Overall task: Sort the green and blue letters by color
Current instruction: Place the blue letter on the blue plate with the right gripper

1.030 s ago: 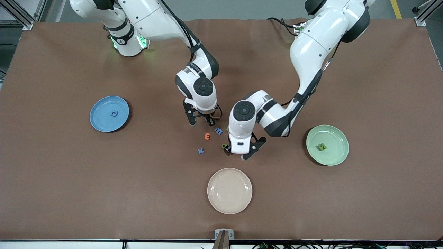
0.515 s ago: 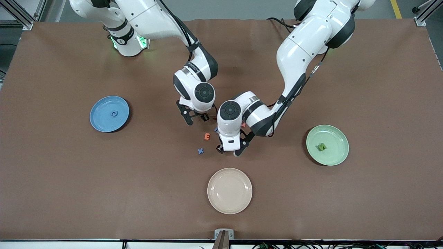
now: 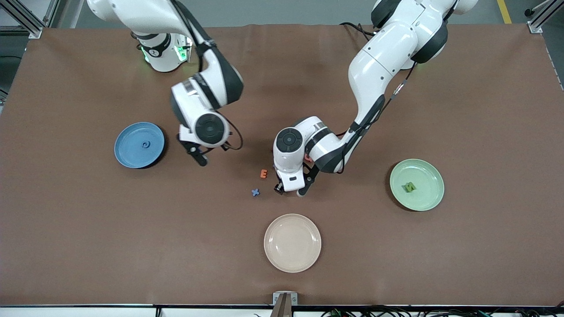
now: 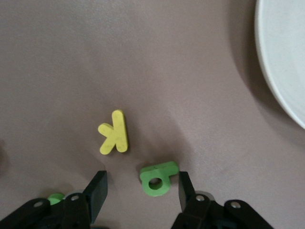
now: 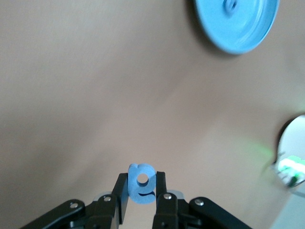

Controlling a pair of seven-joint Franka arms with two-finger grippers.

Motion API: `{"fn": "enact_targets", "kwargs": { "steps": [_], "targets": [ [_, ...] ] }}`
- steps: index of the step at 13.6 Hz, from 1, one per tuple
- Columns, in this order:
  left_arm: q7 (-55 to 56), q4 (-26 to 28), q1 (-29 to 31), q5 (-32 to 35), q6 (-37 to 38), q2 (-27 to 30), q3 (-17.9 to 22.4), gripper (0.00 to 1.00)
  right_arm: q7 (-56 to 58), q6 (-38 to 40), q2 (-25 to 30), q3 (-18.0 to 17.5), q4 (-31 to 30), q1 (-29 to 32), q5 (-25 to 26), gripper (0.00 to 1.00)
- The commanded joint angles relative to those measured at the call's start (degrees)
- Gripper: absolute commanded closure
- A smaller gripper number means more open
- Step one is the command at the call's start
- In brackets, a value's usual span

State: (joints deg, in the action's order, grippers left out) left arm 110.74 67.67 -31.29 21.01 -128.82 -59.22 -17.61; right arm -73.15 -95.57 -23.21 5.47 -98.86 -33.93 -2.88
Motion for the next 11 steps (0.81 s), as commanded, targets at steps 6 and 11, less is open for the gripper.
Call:
{"fn": "enact_targets", "kwargs": {
  "steps": [6, 11],
  "targets": [
    [3.24, -3.07, -2.72, -0.88, -1.17, -2.57, 3.73, 0.34, 35.06, -8.28, 17.66, -0.9, -22.39, 20.2, 6.38, 1.0],
    [6.16, -2.99, -2.72, -1.06, -1.09, -2.57, 3.73, 0.37, 51.15, -23.84, 18.38, -0.9, -33.13, 30.83, 10.08, 0.99]
  ]
}}
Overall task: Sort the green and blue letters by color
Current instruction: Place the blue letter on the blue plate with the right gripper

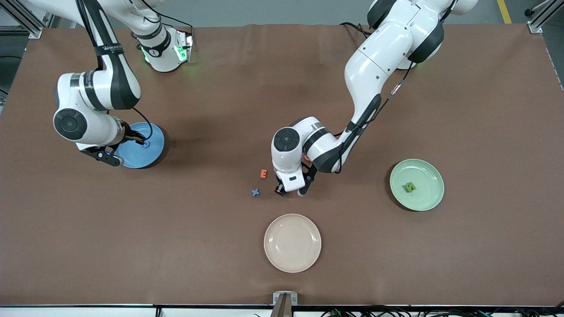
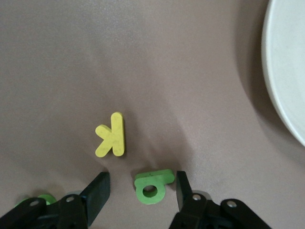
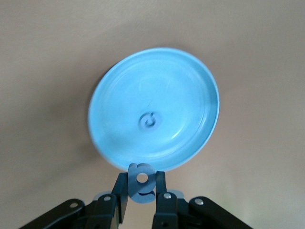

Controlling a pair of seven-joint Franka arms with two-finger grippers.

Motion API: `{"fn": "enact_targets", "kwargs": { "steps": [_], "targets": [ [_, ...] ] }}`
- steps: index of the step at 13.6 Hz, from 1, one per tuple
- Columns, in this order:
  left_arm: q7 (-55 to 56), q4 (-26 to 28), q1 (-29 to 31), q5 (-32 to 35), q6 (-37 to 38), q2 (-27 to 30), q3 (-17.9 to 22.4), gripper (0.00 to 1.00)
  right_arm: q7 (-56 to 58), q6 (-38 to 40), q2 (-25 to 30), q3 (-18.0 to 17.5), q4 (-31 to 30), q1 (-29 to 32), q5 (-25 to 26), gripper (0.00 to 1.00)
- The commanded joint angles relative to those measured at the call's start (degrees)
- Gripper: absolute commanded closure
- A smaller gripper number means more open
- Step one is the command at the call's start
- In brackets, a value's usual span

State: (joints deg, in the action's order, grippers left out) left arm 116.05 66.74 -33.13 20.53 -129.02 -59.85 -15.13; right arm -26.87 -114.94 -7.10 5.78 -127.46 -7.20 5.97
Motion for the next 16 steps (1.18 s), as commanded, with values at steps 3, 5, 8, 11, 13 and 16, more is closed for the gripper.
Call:
{"fn": "enact_targets", "kwargs": {
  "steps": [3, 5, 8, 11, 13, 16],
  "targets": [
    [0.94, -2.4, -0.89, -3.21, -0.7, -1.94, 1.94, 0.39, 6.13, -5.47, 1.92, -1.3, -5.08, 7.46, 1.24, 0.33],
    [0.94, -3.02, -0.97, -4.01, -0.26, -1.94, 2.04, 0.4, 5.87, -4.95, 1.92, -1.3, -5.08, 7.38, 1.15, 0.0],
    [0.94, -3.02, -0.89, -4.01, -0.35, -1.94, 2.04, 0.43, 5.43, -4.77, 1.92, -1.39, -4.99, 7.11, 0.89, 0.0],
    [0.85, -3.02, -0.97, -4.01, -0.61, -1.94, 2.3, 0.63, 1.93, -4.07, 1.92, -1.74, -3.42, 4.14, 0.54, 0.0],
    [0.85, -3.02, -0.98, -4.1, -0.88, -1.94, 2.39, 0.76, -5.52, -4.06, 1.13, -1.91, -0.61, -0.77, -0.25, 0.0],
    [0.41, -2.93, -0.8, -4.1, -0.97, -1.59, 2.3, 0.94, -12.39, -4.15, -3.43, -1.82, 5.71, -8.25, -7.71, 0.0]
  ]
}}
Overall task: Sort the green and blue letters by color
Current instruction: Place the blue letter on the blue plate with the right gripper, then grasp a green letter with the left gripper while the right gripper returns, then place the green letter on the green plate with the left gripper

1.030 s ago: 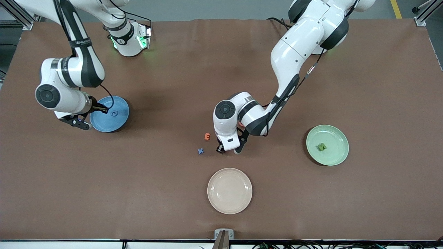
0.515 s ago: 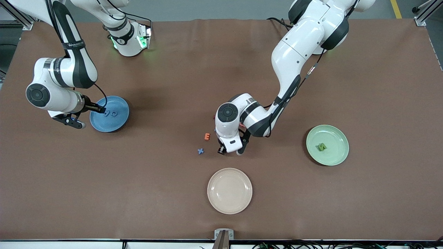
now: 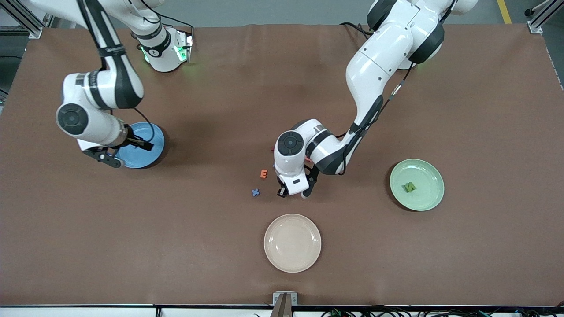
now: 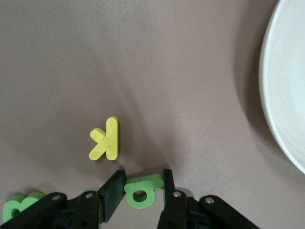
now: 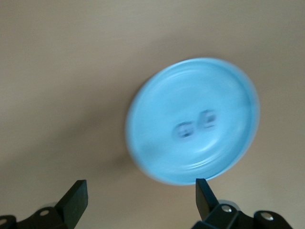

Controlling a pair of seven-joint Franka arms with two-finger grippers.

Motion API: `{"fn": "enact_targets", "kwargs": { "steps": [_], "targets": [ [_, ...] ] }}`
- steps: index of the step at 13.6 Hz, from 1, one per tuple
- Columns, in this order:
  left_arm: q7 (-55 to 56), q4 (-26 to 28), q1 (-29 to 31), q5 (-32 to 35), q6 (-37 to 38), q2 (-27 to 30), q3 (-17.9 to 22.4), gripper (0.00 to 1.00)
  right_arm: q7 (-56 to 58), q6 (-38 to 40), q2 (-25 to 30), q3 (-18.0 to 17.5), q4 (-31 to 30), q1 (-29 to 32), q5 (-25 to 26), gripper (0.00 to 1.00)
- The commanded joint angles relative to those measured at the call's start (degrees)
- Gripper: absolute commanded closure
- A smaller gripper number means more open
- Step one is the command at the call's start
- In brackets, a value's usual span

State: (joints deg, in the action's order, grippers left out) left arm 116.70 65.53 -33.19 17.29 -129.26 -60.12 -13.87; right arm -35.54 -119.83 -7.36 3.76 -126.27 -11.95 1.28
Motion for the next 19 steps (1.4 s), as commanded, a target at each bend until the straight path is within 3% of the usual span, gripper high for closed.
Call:
{"fn": "enact_targets", "kwargs": {
  "steps": [1, 5, 8, 10, 13, 16, 19],
  "targets": [
    [-0.33, -1.63, -0.56, -0.85, -0.73, -0.79, 1.03, 0.98, -4.0, 0.65, -5.1, 0.19, 7.07, -5.35, -3.22, 0.0],
    [-1.64, -1.19, 0.76, -0.85, 3.99, 3.07, 0.6, 1.0, -2.78, 0.65, -14.33, 0.02, 20.16, -11.77, -3.39, 0.0],
    [-5.41, 0.03, 2.08, -2.25, 7.52, 7.55, 0.59, 1.0, -3.74, 0.31, -21.28, 0.02, 28.61, -14.33, -8.21, 0.0],
    [-8.58, 0.56, 3.39, -2.52, 12.94, 9.58, 0.51, 1.0, -10.9, -0.14, -25.67, 0.11, 33.53, -17.04, -11.82, 0.0],
    [-17.89, 2.84, 5.59, -2.52, 20.08, 12.47, 0.33, 1.0, -26.64, -0.31, -32.09, 0.11, 41.18, -19.77, -11.48, 0.0],
    [-26.14, 12.56, 10.06, -2.35, 19.4, 19.66, 0.24, 1.0, -36.31, -6.62, -35.96, 0.19, 43.13, -21.8, -11.39, 0.0],
    [-35.81, 28.9, 15.95, -2.26, 11.69, 29.68, 0.24, 1.0, -49.67, -7.43, -40.35, 0.37, 48.56, -22.33, -11.3, 0.01]
  ]
}}
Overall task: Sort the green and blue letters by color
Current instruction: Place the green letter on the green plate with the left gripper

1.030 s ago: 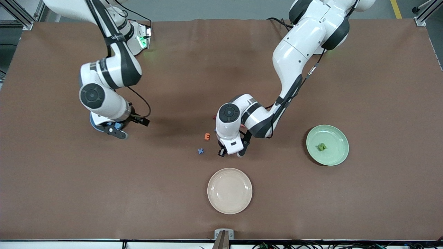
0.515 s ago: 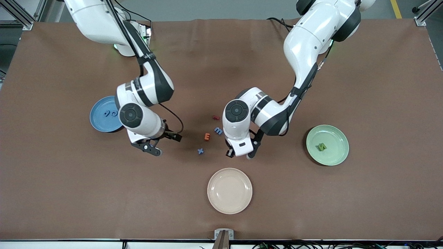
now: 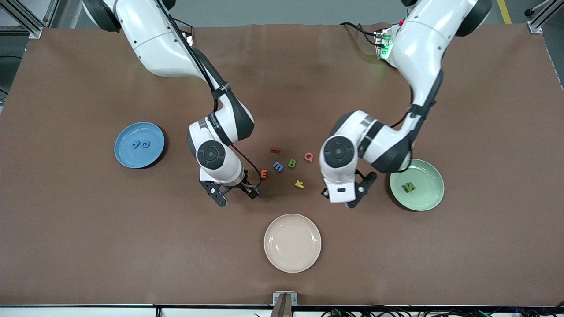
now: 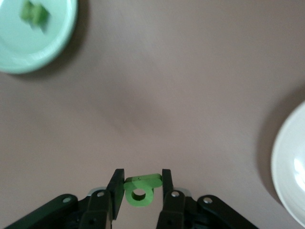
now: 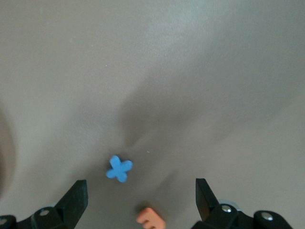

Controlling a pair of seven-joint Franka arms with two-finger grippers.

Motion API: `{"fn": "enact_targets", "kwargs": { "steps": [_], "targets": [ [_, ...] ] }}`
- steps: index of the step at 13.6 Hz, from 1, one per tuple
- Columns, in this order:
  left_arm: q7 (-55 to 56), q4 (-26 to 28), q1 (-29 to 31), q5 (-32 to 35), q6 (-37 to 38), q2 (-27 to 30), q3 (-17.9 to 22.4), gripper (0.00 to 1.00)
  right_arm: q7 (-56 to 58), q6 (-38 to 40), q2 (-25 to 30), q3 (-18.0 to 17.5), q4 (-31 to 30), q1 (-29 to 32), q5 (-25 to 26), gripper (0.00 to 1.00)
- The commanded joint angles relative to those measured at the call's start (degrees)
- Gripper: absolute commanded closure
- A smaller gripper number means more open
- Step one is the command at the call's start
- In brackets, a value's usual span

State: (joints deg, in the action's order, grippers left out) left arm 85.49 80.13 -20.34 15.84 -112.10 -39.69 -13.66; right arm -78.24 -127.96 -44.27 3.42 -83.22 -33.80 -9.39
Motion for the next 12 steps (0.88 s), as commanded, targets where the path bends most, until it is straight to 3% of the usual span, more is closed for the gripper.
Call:
{"fn": "enact_targets", "kwargs": {
  "steps": [1, 3, 6, 12],
  "targets": [
    [-8.11, 18.7, 4.94, -0.73, -8.11, 11.8, 0.04, 1.0, -10.41, 0.78, -5.02, 0.8, 7.35, -1.0, -0.1, 0.03],
    [-13.13, 23.65, 8.46, -0.73, -10.94, 14.71, 0.04, 1.0, -14.91, 0.87, -7.58, 0.98, 9.82, -1.88, 3.92, 0.05],
    [-17.27, 25.42, 10.92, -0.64, -11.39, 15.34, 0.04, 1.0, -16.33, 0.7, -9.96, 1.07, 11.5, -2.23, 5.17, 0.06],
    [-21.41, 27.18, 14.09, -0.55, -13.5, 15.52, -0.05, 1.0, -16.07, 0.35, -11.01, 0.89, 11.59, -2.58, 5.44, 0.27]
  ]
}}
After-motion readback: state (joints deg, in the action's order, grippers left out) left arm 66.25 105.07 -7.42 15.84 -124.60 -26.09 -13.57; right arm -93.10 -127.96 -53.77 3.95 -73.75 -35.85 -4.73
